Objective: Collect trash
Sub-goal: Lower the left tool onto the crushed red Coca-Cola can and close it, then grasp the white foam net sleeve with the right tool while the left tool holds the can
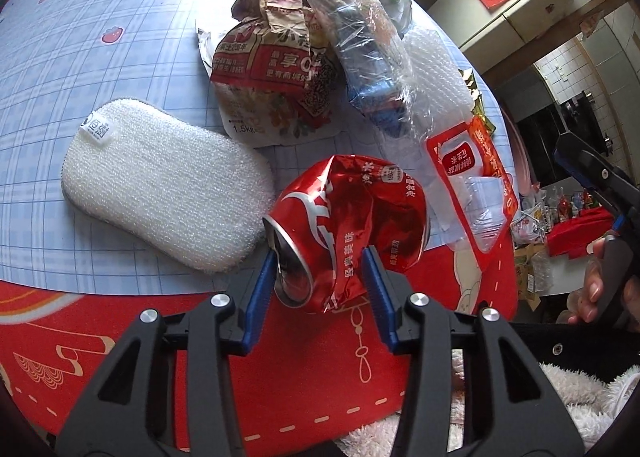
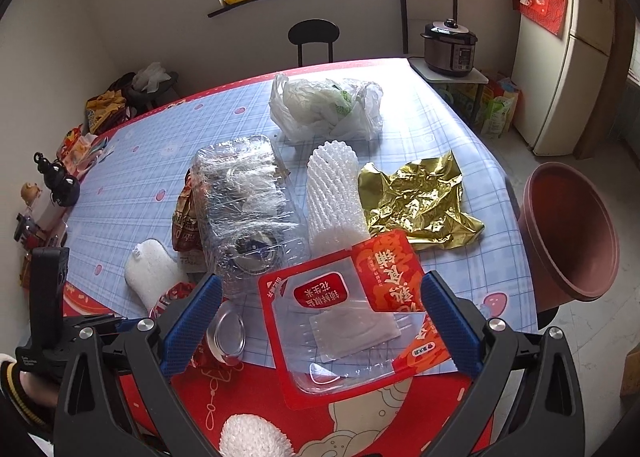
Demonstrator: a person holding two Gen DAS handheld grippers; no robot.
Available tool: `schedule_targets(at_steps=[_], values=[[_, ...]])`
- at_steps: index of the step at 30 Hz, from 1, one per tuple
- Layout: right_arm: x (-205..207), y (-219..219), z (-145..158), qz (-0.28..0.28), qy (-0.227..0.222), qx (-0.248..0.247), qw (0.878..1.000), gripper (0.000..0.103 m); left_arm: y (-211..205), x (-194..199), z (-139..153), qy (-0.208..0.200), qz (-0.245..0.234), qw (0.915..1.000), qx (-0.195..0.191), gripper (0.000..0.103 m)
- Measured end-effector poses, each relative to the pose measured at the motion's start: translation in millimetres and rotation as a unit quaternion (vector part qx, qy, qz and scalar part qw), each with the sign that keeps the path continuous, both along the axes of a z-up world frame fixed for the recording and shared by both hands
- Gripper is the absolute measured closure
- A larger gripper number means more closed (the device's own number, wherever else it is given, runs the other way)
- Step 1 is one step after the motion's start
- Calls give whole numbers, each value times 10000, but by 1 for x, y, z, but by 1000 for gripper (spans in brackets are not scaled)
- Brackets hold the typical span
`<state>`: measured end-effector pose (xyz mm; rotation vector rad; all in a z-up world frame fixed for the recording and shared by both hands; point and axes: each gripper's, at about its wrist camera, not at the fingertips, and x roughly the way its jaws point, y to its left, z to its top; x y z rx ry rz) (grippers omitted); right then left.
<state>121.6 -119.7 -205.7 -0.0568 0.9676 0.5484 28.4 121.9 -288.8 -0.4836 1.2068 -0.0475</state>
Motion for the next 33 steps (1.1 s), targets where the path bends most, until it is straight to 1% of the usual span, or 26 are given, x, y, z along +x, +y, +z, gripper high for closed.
schedule_targets(at_steps=[3, 9, 14, 20, 23, 28, 30, 33], values=[[-1, -1, 1, 52, -29, 23, 10000, 5, -1, 3, -6, 80, 171, 9998, 83, 65], [1, -8, 1, -37, 6, 44, 10000, 5, -2, 4, -14, 249, 220, 9994, 95, 66], [-1, -8, 2, -28, 2, 12, 10000, 5, -3, 4, -18, 213, 263, 9994, 26, 68], [-2, -7, 0, -48, 46, -23, 10000, 5, -1, -2, -7, -14, 164, 9999, -2, 68], [-1, -6, -1, -52, 60, -9, 10000, 5, 1, -6, 4, -175, 123, 9998, 39, 68], [4, -7, -3, -141, 145, 112, 9997, 5, 10, -16, 24, -599, 189, 9980, 71, 68], [9, -7, -3, -173, 194, 221, 9994, 6, 16, -19, 31, -726, 261, 9969, 132, 68], [25, -4, -3, -142, 186, 333, 9992, 16, 28, -27, 42, -942, 485, 9941, 214, 68]])
